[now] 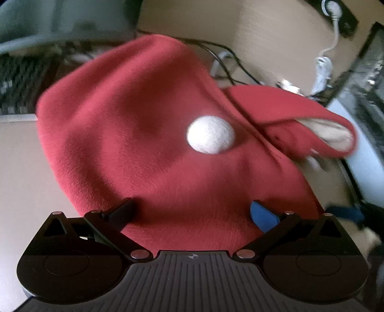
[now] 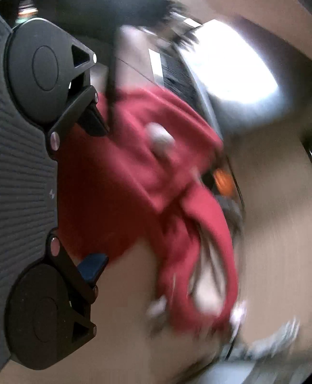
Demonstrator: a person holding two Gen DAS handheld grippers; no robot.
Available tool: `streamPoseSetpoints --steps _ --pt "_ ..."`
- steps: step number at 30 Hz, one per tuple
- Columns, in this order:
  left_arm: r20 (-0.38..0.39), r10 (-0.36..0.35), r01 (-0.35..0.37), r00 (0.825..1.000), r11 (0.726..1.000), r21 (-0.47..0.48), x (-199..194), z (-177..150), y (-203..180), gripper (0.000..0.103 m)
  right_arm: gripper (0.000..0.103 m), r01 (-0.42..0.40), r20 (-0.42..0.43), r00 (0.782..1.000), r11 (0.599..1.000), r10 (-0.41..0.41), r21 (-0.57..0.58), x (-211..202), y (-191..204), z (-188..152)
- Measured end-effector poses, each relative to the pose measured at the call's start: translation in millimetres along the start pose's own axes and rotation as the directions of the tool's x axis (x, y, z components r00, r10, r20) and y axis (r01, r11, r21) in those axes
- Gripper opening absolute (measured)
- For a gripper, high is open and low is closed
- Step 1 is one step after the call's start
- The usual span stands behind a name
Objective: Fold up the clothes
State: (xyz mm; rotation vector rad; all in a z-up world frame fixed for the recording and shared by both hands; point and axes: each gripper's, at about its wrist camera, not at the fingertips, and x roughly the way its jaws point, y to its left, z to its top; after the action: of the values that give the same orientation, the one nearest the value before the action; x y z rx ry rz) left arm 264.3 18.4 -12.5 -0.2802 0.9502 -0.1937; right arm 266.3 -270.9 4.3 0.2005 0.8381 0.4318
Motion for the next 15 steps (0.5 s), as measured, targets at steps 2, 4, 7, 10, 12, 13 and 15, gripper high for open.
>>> streamPoseSetpoints --steps 2,4,7,10,12,13,15 --pt "-0.034 -0.053 0.053 0.998 0.999 0.005 -9 -13 -6 0.103 0.103 0.100 0.006 0.995 0.992 -0.101 0.078 4 -10 6" --pt "-0.073 -0.124 0.126 0.990 0.992 0.022 -17 -23 -10 0.103 0.103 0.142 0.027 0.989 0.984 -0.146 0.112 2 -9 8" --pt "-0.087 -0.224 0.225 0.971 0.974 0.009 -30 -24 -4 0.103 0.103 0.159 0.068 0.984 0.984 -0.165 0.084 -6 7 8" --pt "-0.023 -0.214 0.214 0.977 0.977 -0.020 -46 -14 11 0.103 0.103 0.170 0.093 0.981 0.985 -0.172 0.030 -14 27 -1" --pt "0.050 -0.145 0.146 0.988 0.989 -0.023 -54 -4 21 0.103 0.103 0.144 0.089 0.986 0.990 -0.144 0.014 -18 39 -9" --pt "0.086 -0.105 0.108 0.991 0.994 -0.028 -58 1 27 0.103 0.103 0.130 0.083 0.988 0.991 -0.130 0.008 -16 44 -12" --pt "0.118 -0.054 0.062 0.992 0.996 -0.062 -62 8 41 0.103 0.103 0.157 0.087 0.984 0.987 -0.158 0.009 -15 52 -20"
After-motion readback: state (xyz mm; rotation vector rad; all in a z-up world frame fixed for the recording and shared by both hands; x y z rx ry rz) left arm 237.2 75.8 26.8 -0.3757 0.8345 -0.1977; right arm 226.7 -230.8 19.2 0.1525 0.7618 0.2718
